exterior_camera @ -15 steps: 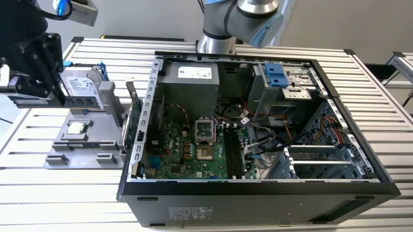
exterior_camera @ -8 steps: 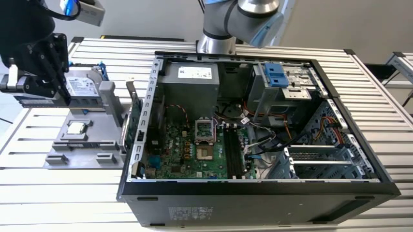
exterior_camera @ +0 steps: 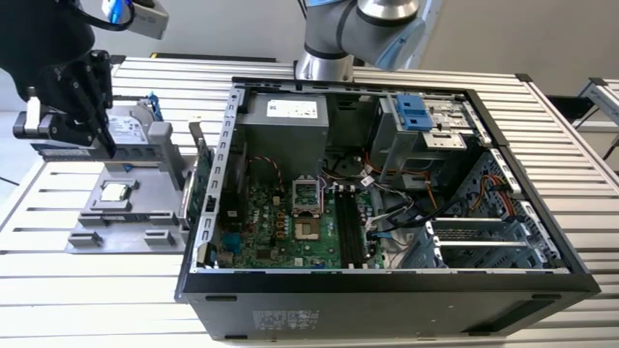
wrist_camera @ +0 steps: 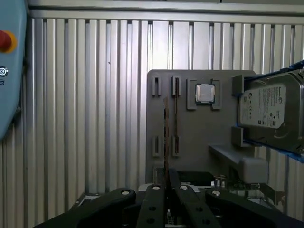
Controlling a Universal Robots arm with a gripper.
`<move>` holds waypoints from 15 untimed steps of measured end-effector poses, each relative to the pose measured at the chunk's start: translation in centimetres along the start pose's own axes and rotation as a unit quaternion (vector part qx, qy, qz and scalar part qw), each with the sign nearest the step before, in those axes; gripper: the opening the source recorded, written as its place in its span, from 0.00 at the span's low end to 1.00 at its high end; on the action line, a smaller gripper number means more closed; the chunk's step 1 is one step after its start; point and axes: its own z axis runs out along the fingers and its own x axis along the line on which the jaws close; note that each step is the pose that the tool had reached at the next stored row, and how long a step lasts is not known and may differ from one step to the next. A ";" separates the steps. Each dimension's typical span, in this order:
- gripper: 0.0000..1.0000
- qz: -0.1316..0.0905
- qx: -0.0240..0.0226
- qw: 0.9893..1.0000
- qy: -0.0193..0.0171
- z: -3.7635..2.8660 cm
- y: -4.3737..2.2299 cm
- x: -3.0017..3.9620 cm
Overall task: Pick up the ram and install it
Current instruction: 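Pick up the ram and move it above insertion slot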
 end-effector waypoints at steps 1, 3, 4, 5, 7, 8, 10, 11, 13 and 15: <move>0.00 0.000 0.000 1.000 0.000 0.00 -0.12 -0.01; 0.00 0.000 0.000 1.000 0.000 -0.01 -0.34 -0.02; 0.00 0.000 0.000 1.000 0.000 -0.01 -0.45 -0.03; 0.00 0.000 0.000 1.000 0.000 -0.02 -0.56 -0.04; 0.00 0.000 0.000 1.000 0.000 -0.02 -0.78 -0.05; 0.00 0.000 0.000 1.000 0.000 -0.02 -0.90 -0.06; 0.00 0.000 0.000 1.000 0.000 -0.03 -1.13 -0.07; 0.00 0.000 0.000 1.000 0.000 -0.03 -1.25 -0.08; 0.00 0.000 0.000 1.000 0.000 -0.04 -1.48 -0.09; 0.00 0.000 0.000 1.000 0.000 -0.05 -1.73 -0.10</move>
